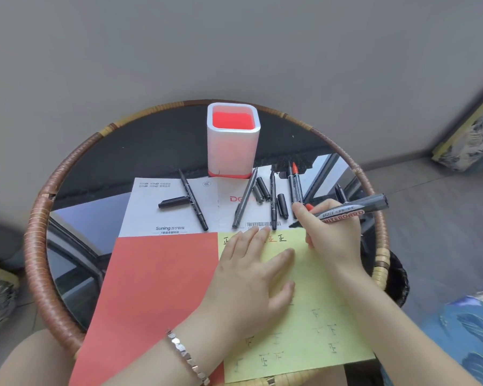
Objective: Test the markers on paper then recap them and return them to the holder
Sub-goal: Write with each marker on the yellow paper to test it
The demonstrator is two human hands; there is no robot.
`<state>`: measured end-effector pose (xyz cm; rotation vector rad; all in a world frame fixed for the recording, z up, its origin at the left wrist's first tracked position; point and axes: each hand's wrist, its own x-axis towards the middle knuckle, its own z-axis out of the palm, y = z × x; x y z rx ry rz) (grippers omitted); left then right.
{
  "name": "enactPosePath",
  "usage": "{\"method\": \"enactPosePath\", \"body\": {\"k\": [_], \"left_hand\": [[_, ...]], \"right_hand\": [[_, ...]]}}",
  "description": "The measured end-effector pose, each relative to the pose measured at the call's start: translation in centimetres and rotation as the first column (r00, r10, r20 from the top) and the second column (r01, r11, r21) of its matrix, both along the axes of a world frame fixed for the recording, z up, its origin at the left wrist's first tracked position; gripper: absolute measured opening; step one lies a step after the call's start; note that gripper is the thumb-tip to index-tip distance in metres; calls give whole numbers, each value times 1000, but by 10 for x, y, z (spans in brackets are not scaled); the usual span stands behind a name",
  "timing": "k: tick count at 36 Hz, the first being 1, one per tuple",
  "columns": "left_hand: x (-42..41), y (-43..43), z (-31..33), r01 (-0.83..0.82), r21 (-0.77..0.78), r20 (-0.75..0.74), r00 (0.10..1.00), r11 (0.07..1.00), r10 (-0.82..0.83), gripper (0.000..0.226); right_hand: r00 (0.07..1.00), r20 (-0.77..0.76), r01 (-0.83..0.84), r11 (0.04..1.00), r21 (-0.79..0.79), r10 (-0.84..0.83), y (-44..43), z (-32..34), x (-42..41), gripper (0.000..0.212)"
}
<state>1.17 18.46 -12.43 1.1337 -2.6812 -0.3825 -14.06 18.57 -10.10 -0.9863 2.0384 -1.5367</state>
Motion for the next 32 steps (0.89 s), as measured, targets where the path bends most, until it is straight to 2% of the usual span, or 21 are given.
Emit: {"method": "enactPosePath", "body": {"k": [3,13,26,32], "left_hand": [[0,0,-1,-3,5,-9,1000,1000,3,45],[-1,-1,-3,3,-5,-33,999,1000,-3,44],[-1,-1,-5,2,-18,-50,999,1000,-3,45],[-1,-1,-4,-3,-21,-45,999,1000,2,44]], "right_hand": [[993,-92,78,997,0,-78,-2,-10,-3,37],[961,-271,71,997,29,-61,-2,-14,-1,30],[945,-325,60,997,45,-42,-3,-15,-2,27],[969,-244,57,998,33,-48,-3,-15,-3,30]]}}
